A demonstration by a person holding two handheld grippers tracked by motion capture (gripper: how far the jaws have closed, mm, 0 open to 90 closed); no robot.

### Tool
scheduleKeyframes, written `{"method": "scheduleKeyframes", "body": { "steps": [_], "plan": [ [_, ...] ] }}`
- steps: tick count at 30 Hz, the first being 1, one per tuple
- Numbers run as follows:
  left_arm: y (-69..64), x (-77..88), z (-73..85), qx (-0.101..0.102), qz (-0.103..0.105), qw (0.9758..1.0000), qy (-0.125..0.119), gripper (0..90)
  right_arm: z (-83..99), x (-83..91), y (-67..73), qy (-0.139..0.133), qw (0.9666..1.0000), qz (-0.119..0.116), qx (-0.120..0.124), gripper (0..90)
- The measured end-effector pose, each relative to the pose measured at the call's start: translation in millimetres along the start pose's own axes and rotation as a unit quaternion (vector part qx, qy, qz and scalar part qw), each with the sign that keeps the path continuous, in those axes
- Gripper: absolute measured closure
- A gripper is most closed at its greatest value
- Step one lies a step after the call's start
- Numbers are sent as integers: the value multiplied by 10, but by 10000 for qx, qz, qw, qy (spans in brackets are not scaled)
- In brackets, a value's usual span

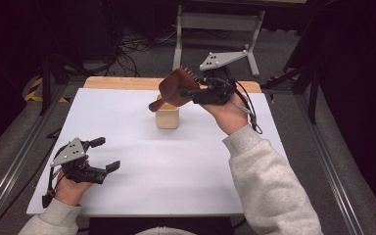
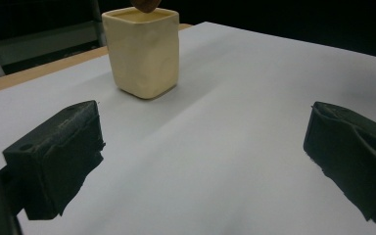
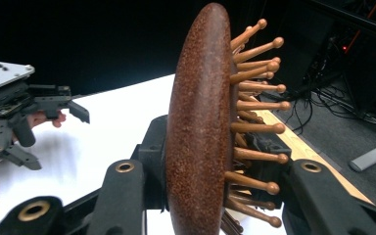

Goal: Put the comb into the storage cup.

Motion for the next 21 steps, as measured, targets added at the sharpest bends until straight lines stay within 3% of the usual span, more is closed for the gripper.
{"method": "scheduleKeyframes", "body": {
  "steps": [21],
  "plan": [
    [18, 20, -8, 0, -32, 10000, -27, 22, -2, -64, -396, -29, 9986, 431, -303, 580]
  ]
}}
Point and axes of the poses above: each handheld gripper's, and its own axes: x roughly backward along the jaws, z roughly out of its underside, y roughly to its left, the point moved 9 cm from there along -x, roughly forward along the jaws, and after that the axes turned 7 degrees about -x, right-handed, at the moved point
